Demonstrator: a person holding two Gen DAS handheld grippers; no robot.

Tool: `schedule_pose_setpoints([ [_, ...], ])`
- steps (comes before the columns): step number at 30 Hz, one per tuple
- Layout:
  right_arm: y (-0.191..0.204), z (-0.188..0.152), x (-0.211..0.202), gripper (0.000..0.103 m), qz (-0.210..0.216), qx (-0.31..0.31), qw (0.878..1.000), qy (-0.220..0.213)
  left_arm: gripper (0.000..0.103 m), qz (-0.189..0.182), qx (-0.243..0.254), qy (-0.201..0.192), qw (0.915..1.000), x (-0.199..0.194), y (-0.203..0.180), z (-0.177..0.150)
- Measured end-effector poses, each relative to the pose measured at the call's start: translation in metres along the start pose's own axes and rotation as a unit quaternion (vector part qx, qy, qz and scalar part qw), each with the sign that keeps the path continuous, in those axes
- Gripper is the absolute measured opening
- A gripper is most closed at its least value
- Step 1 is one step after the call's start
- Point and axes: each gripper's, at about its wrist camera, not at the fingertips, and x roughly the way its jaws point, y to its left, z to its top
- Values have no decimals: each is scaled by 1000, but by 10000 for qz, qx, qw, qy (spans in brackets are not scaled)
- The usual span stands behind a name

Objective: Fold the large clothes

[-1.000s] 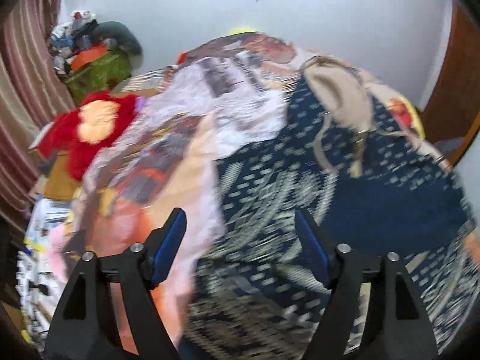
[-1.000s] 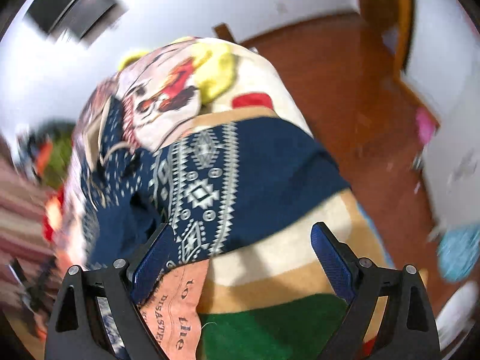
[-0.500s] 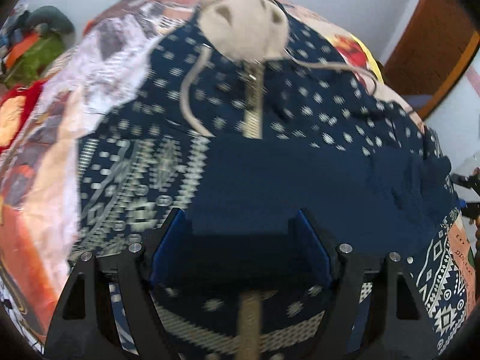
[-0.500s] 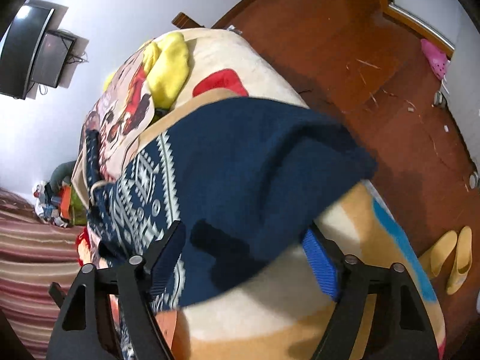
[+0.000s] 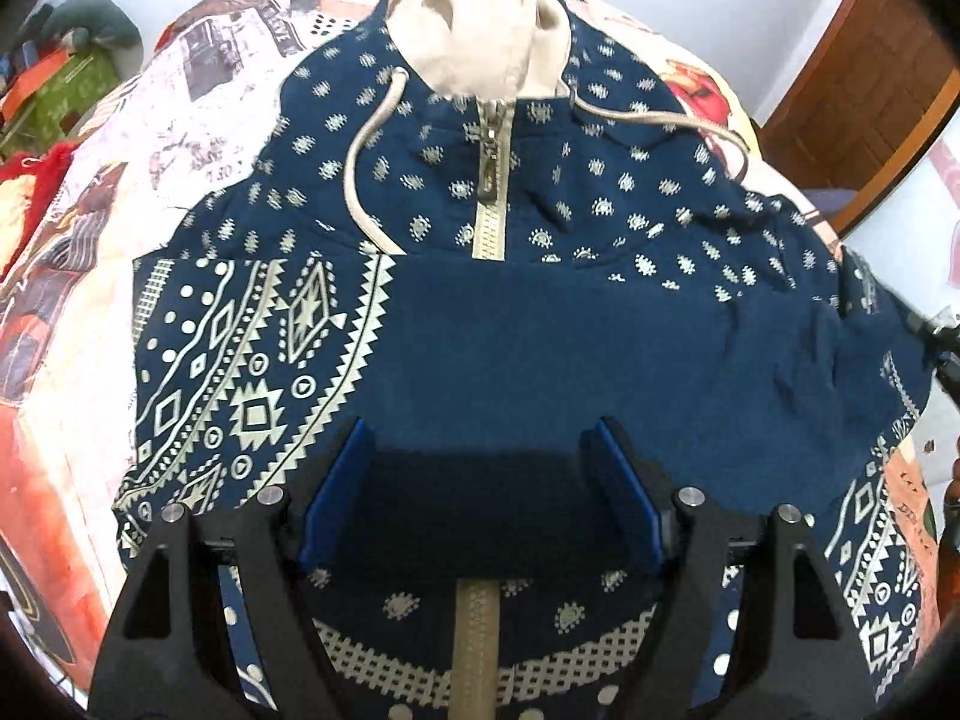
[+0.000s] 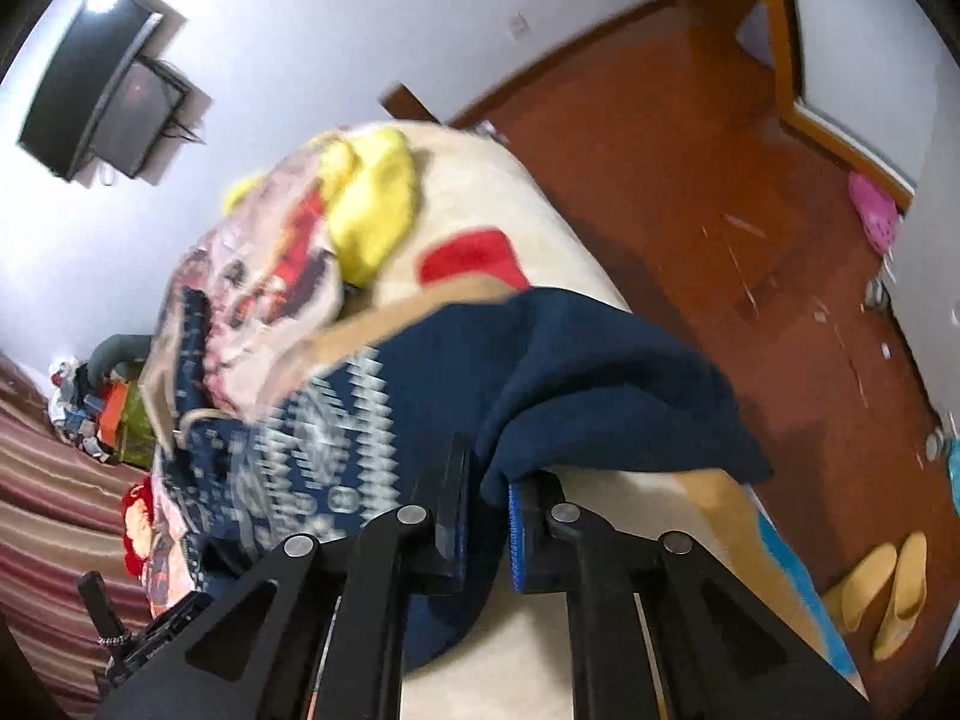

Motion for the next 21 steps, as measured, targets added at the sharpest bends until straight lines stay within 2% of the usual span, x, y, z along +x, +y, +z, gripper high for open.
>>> schedule_pose_setpoints([
  [6,65,-1,-51,7,541,-652,9943,-643,75,-2,63,-330,9994,-29,4,-7],
  [8,97,-7,-68,7,701,-1035,9887,-831,75,-51,46,-421,9991,-38,6,-11],
  [12,159,-26,-85,7,1092,-1705,9748,-938,75,-134,43,-565,9983,-54,12,-17],
  [16,209,-53,-65,7,1364,-2161,9652,-547,75,-85,82,-695,9975,-66,18,-24],
  [18,228,-70,-42,7,1267,-2352,9633,-264,75,-29,124,-756,9971,-71,23,-30],
  [21,238,-92,6,7,1021,-2330,9659,487,75,141,273,-820,9962,-77,29,-39],
])
